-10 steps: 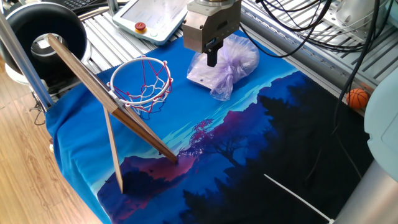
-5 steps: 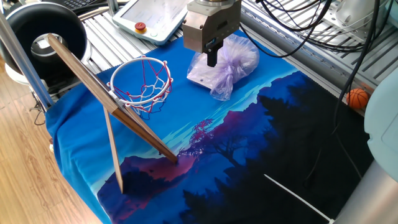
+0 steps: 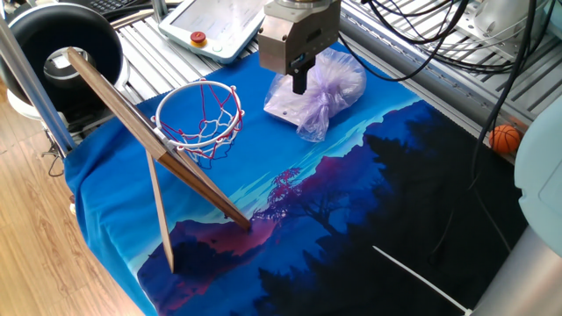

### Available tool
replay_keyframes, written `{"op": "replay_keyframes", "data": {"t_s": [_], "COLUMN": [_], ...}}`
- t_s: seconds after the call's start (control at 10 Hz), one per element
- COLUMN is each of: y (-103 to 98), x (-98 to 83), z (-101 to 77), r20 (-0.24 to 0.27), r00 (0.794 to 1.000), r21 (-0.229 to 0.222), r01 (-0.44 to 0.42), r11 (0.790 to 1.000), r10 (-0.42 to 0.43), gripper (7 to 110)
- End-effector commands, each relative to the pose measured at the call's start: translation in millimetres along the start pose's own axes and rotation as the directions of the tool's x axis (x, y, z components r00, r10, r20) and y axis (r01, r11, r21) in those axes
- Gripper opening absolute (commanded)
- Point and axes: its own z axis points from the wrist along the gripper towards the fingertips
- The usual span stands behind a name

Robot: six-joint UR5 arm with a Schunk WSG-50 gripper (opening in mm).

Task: Grab a basketball, release it and shoot it into the basket

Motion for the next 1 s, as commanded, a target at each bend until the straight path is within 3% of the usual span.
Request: {"op": "replay_keyframes", "data": {"t_s": [0.0,0.4,0.9], "y": [2.9,-0.6,10.3], "x": [-0.7,2.2,5.9], "z": [-1.5,-3.1,-3.5], "r20": [0.004,-0.004,-0.010], "r00": [1.000,1.000,0.983], "r21": [-0.011,0.005,-0.007], "r01": [0.001,0.025,0.185], "r11": [1.000,1.000,0.983], "r10": [-0.001,-0.025,-0.185], "gripper": [7,7,7]}}
